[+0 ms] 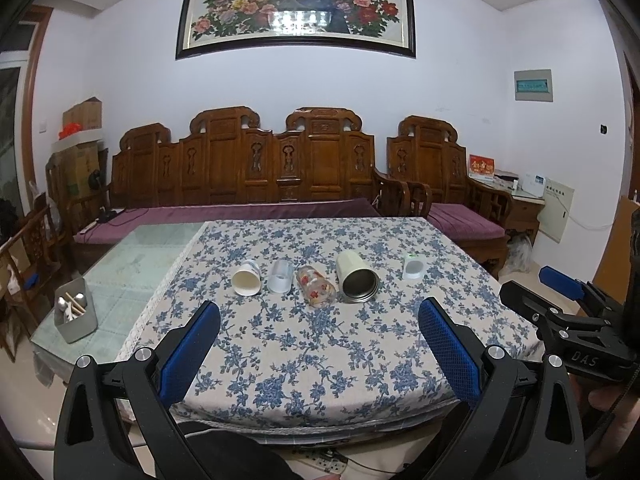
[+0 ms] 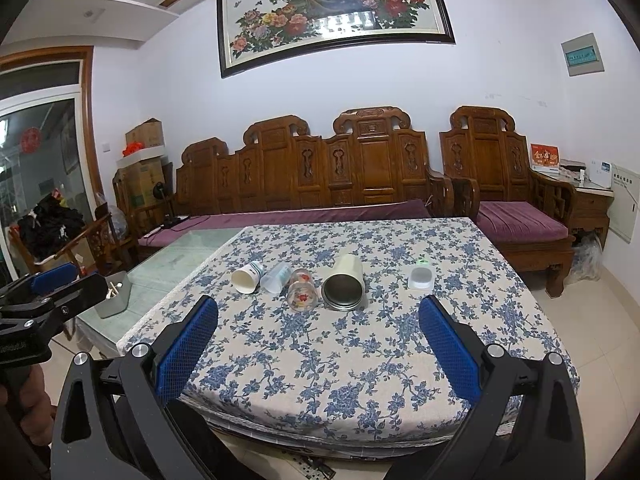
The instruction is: Flip cup upside down
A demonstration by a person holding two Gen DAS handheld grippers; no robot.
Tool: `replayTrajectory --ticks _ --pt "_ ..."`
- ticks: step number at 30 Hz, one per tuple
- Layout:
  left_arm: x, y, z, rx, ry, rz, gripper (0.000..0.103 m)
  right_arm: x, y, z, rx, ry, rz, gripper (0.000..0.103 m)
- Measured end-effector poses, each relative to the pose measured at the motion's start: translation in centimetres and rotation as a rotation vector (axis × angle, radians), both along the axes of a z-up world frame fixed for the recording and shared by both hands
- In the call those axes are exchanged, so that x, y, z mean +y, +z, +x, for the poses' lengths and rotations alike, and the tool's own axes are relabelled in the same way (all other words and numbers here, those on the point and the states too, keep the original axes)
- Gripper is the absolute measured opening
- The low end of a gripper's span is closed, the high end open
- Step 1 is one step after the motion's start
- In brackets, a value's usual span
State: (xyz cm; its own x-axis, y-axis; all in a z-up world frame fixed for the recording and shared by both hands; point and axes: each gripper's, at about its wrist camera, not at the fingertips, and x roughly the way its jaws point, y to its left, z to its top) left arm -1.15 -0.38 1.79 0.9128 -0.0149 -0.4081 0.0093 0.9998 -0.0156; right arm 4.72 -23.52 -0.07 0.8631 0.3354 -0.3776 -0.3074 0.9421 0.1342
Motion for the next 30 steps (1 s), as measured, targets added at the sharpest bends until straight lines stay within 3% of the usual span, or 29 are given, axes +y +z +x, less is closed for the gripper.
replayTrajectory --ticks 30 --pt "-0.48 0.15 -0.45 -0.001 -0.009 0.007 0.096 -0.36 0.57 -0.65 -0.005 0.000 0.003 0.101"
